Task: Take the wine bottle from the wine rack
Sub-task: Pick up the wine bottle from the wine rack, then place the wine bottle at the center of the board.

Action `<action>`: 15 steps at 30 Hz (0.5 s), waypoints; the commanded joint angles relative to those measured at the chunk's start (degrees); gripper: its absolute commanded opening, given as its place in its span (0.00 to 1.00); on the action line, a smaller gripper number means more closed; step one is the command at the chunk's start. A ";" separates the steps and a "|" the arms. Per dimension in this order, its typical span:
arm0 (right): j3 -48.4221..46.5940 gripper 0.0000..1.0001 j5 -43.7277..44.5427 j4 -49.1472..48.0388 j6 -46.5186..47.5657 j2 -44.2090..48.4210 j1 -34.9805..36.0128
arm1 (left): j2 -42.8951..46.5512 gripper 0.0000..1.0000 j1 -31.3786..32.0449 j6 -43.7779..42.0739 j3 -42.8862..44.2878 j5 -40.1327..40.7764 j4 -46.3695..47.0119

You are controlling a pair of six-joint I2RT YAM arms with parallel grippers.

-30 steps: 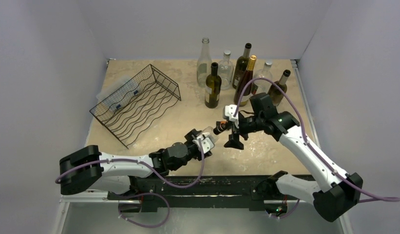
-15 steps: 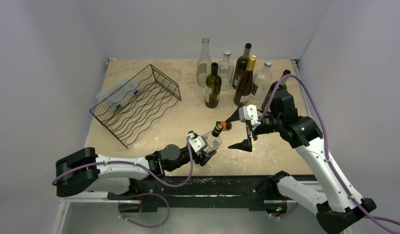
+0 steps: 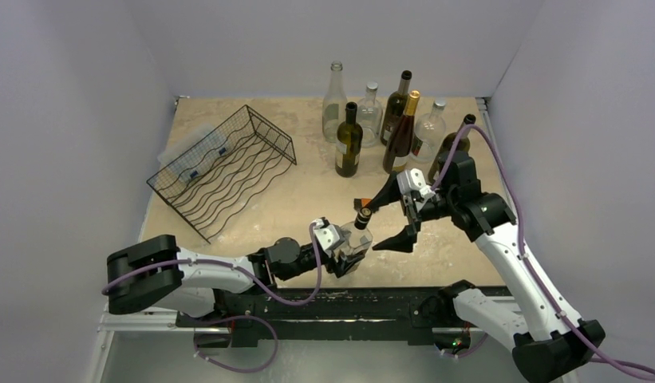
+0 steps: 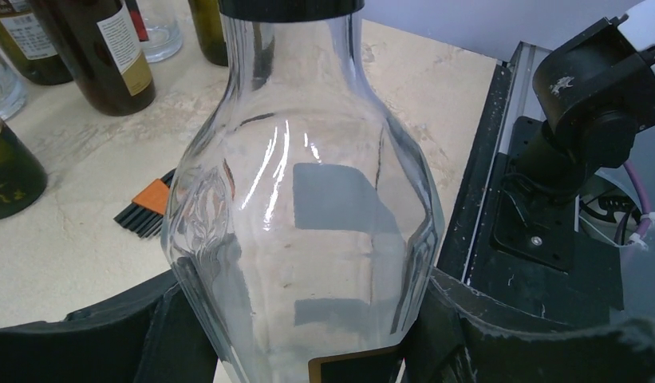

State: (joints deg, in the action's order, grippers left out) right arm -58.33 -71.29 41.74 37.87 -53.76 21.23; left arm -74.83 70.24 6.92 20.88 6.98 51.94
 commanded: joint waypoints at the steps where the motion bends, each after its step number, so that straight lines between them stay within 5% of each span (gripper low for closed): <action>1: 2.69 0.99 -6.55 -5.17 -3.66 0.03 -0.25 | -0.47 0.00 0.68 2.05 5.31 -2.22 14.88; 15: 7.24 0.90 -9.85 -16.48 -14.50 -0.03 -0.55 | -4.71 0.00 1.37 2.96 8.01 -3.02 18.59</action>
State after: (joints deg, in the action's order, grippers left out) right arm -51.79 -78.00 30.04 27.29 -53.98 21.02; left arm -79.85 71.18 8.21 24.40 5.13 56.66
